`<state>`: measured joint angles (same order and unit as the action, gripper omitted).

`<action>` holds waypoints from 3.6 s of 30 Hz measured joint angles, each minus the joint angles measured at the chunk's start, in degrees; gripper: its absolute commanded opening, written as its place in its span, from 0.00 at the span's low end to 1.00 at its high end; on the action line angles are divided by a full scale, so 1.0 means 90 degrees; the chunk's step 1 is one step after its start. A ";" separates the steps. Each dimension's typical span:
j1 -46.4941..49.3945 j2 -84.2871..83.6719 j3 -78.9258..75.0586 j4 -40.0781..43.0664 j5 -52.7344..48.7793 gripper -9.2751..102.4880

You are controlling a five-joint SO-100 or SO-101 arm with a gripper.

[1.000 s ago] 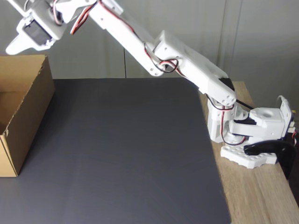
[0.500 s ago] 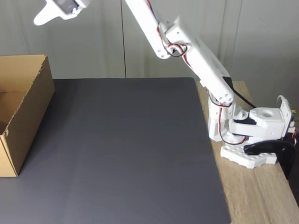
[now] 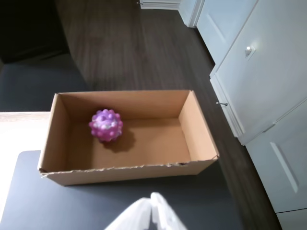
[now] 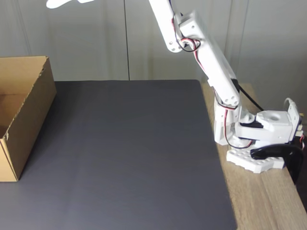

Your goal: Grasp a ball and put it in the box.

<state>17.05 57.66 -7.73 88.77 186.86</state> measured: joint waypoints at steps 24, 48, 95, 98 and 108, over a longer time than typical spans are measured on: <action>-0.0176 0.6387 0.9668 -0.2588 0.0332 0.08; 0.0000 1.0303 1.5264 -0.4463 -0.0020 0.08; -0.0332 1.3252 2.0918 -0.6826 -0.0439 0.08; -0.0371 1.3281 2.0918 -0.6328 -0.0488 0.08; -0.0527 1.3486 2.0918 -0.4648 -0.0576 0.08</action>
<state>12.30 179.03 180.53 46.93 181.67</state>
